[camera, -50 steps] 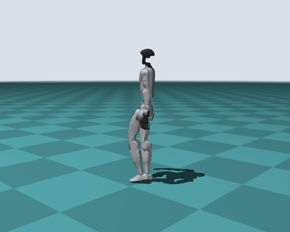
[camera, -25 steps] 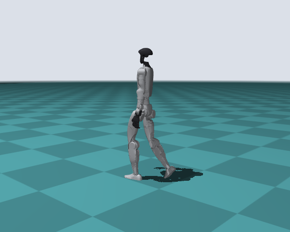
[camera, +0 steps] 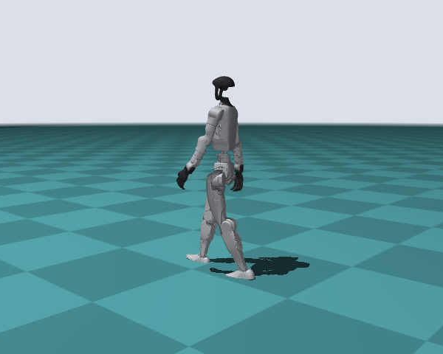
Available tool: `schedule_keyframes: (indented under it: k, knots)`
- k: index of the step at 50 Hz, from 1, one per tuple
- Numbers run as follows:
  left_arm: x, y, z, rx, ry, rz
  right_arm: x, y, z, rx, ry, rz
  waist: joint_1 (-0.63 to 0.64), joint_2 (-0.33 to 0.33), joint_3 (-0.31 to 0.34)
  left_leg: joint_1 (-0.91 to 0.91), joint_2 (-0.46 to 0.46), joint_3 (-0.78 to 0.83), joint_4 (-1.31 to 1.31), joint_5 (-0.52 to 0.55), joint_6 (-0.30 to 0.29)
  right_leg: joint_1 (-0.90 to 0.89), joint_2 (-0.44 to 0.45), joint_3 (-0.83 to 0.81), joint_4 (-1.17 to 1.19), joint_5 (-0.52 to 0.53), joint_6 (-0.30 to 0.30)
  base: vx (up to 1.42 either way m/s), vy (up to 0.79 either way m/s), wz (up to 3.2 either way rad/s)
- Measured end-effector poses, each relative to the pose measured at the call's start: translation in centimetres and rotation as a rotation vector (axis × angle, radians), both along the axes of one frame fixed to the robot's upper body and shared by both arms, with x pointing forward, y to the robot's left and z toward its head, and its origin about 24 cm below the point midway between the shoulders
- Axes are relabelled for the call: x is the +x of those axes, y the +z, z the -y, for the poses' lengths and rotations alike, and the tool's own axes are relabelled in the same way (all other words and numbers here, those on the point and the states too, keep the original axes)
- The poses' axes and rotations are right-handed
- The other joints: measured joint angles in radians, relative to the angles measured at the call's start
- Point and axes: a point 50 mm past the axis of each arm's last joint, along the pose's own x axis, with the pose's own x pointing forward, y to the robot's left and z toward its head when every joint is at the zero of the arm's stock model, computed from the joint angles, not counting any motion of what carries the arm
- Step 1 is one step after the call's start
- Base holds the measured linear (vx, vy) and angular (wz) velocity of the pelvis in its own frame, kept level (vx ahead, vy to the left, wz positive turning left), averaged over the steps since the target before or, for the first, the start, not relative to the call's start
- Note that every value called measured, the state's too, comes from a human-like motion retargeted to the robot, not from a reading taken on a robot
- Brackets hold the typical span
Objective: Walk run
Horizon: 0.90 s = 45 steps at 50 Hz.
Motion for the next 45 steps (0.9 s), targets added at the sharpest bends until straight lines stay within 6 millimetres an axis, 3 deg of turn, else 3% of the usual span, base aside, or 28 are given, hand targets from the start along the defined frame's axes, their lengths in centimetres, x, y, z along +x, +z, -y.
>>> schedule_keyframes:
  k: [3, 7, 11, 12, 15, 18, 23, 27, 32, 35, 37, 40, 45]
  knots:
    - [-1.5, -0.7, 0.1, -0.004, 0.021, -0.042, -0.2, 0.0, 0.1, 0.013, 0.036, -0.016, -0.017, -0.013, -0.010, 0.030, 0.012, -0.007, 0.042, 0.053, -0.009, 0.014, -0.017, -0.024, 0.057, 0.074, -0.028, 0.68, -0.33, 0.31]
    - [-5.1, -2.1, 0.0, -0.008, 0.050, -0.133, 0.3, 0.0, 0.1, 0.012, 0.092, -0.014, -0.007, -0.033, -0.025, 0.011, 0.026, 0.055, 0.190, 0.248, -0.001, 0.066, -0.019, -0.013, 0.110, -0.006, -0.073, 0.62, -0.28, -0.06]
    - [-9.1, -3.2, -0.1, 0.011, 0.073, -0.222, 1.7, -0.1, 0.2, -0.006, 0.119, 0.015, 0.034, -0.089, -0.015, -0.079, 0.024, 0.194, 0.456, 0.456, 0.068, 0.171, -0.042, -0.009, 0.076, -0.073, -0.090, 0.64, -0.27, -0.14]
    - [-10.0, -3.4, -0.2, 0.017, 0.077, -0.243, 2.3, -0.2, 0.2, -0.012, 0.127, 0.027, 0.044, -0.103, -0.011, -0.114, 0.035, 0.240, 0.536, 0.464, 0.079, 0.191, -0.048, -0.007, 0.071, -0.087, -0.092, 0.37, -0.15, -0.01]
    - [-12.5, -3.8, -0.3, 0.055, 0.073, -0.295, 4.8, -0.2, 0.6, -0.031, 0.156, 0.087, 0.065, -0.121, 0.001, -0.219, 0.089, 0.349, 0.703, 0.340, 0.051, 0.247, -0.050, -0.019, 0.044, -0.117, -0.100, 0.56, -0.20, 0.09]
    - [-15.2, -4.1, -0.7, 0.085, 0.111, -0.356, 7.9, -0.1, 0.9, -0.035, 0.195, 0.158, 0.080, -0.117, 0.011, -0.318, 0.104, 0.380, 0.691, 0.257, 0.004, 0.303, -0.022, -0.039, 0.005, -0.135, -0.110, 0.40, -0.15, 0.08]
    - [-19.9, -4.3, -1.1, 0.104, 0.171, -0.497, 13.5, 0.9, 1.8, -0.066, 0.214, 0.318, 0.107, -0.078, 0.027, -0.442, 0.088, 0.341, 0.436, 0.223, -0.091, 0.399, 0.054, -0.083, -0.061, -0.159, -0.123, 0.51, -0.15, 0.10]
    - [-22.4, -4.2, -1.2, 0.124, 0.187, -0.576, 17.7, 2.2, 2.8, -0.117, 0.228, 0.439, 0.151, -0.036, 0.050, -0.501, 0.067, 0.240, 0.196, 0.237, -0.160, 0.480, 0.125, -0.078, -0.104, -0.174, -0.123, 0.51, -0.08, -0.32]
    - [-23.8, -4.1, -0.5, 0.088, 0.262, -0.626, 21.0, 3.6, 3.6, -0.143, 0.222, 0.536, 0.215, -0.008, 0.074, -0.525, 0.061, 0.164, -0.024, 0.256, -0.189, 0.583, 0.169, -0.035, -0.132, -0.199, -0.111, 0.61, 0.00, -0.54]
    - [-24.2, -4.1, -0.2, 0.080, 0.270, -0.638, 21.5, 3.8, 3.6, -0.146, 0.219, 0.559, 0.234, -0.005, 0.070, -0.516, 0.052, 0.128, -0.035, 0.300, -0.191, 0.634, 0.166, -0.015, -0.135, -0.208, -0.092, 0.73, 0.07, -0.30]
    - [-23.3, -4.2, -0.4, 0.076, 0.256, -0.623, 21.6, 3.9, 3.7, -0.147, 0.208, 0.568, 0.225, 0.001, 0.061, -0.523, 0.040, 0.119, 0.019, 0.314, -0.165, 0.653, 0.170, -0.026, -0.124, -0.205, -0.073, 0.51, 0.08, 0.08]
    - [-22.1, -4.4, -0.2, 0.059, 0.246, -0.597, 20.4, 3.4, 3.5, -0.137, 0.215, 0.539, 0.230, 0.001, 0.046, -0.515, 0.040, 0.136, 0.069, 0.327, -0.136, 0.675, 0.154, -0.010, -0.080, -0.156, -0.041, 0.71, 0.13, -0.21]
    - [-18.2, -4.5, 0.3, 0.039, 0.209, -0.494, 16.9, 2.1, 3.3, -0.117, 0.263, 0.434, 0.233, 0.043, 0.025, -0.441, 0.069, 0.133, 0.087, 0.231, -0.077, 0.610, 0.140, -0.040, 0.184, 0.075, -0.059, 0.61, 0.11, -0.19]
